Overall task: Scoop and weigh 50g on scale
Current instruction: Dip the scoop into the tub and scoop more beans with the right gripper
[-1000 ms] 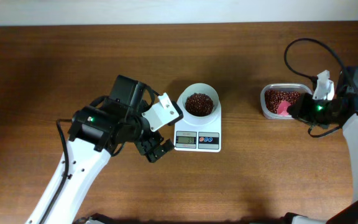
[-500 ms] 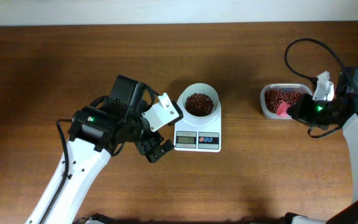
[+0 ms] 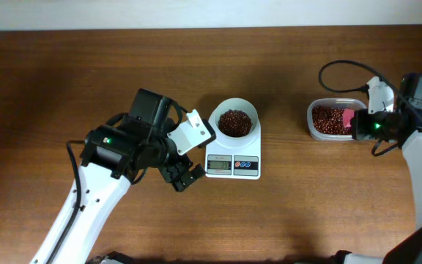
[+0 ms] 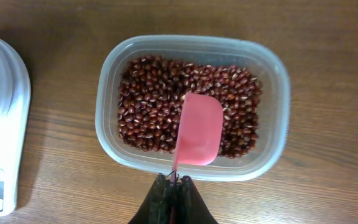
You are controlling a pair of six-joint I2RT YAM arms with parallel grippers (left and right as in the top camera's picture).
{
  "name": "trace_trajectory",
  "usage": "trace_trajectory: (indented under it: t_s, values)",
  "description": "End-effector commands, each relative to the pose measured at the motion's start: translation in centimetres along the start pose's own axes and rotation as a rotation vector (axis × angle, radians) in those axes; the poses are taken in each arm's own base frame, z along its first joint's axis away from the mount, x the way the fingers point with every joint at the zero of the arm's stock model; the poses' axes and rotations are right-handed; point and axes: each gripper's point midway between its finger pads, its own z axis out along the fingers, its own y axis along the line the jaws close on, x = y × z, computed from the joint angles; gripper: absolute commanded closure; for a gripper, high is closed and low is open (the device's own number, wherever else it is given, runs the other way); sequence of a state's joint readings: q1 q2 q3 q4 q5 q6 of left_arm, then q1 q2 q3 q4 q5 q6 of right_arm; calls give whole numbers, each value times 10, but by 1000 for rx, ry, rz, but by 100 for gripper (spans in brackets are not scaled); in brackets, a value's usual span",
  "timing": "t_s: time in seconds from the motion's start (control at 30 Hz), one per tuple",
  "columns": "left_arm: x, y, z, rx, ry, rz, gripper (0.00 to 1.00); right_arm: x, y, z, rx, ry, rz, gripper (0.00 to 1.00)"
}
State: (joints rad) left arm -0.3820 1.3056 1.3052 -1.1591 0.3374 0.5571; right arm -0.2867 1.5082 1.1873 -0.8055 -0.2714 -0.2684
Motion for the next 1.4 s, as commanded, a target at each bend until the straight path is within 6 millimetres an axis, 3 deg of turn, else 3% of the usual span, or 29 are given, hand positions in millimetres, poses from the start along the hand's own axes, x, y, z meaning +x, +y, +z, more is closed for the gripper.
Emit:
trace_trajectory:
  t_s: [0.0,0.07,0.1,0.13,0.27,0.37,0.5,0.67,0.93,1.03,1.13,1.27,1.37]
  values:
    - [0,-1,2,14,-3,7,1,-8,23,-5,-137,-35,123,96]
    - [0,-1,2,14,-3,7,1,-20,44,-27,-231,-113,102,96]
    - [0,-1,2,14,-3,7,1,-27,56,-47,-275,-161,156,96]
    - [0,-1,2,14,-3,7,1,-27,60,-55,-289,-171,189,96]
    - [0,-1,2,14,-3,7,1,-17,92,-93,-408,-192,208,96]
    - [0,-1,2,14,-3,7,1,-4,97,-107,-397,-183,199,96]
    - [0,-1,2,14,-3,7,1,13,67,-92,-201,-108,209,96]
    - [0,-1,2,14,-3,7,1,14,61,-75,-198,-69,130,96]
    - [0,-1,2,14,-3,7,1,17,58,-39,-261,22,147,96]
    - [0,-1,2,14,-3,7,1,16,58,-39,-261,9,66,96]
    - [0,-1,2,14,-3,7,1,3,50,-37,-221,-47,16,96]
    - [0,-1,2,14,-3,7,1,-5,10,-47,20,-37,1,96]
    - [0,-1,2,14,-3,7,1,-19,0,-60,87,-67,-6,96]
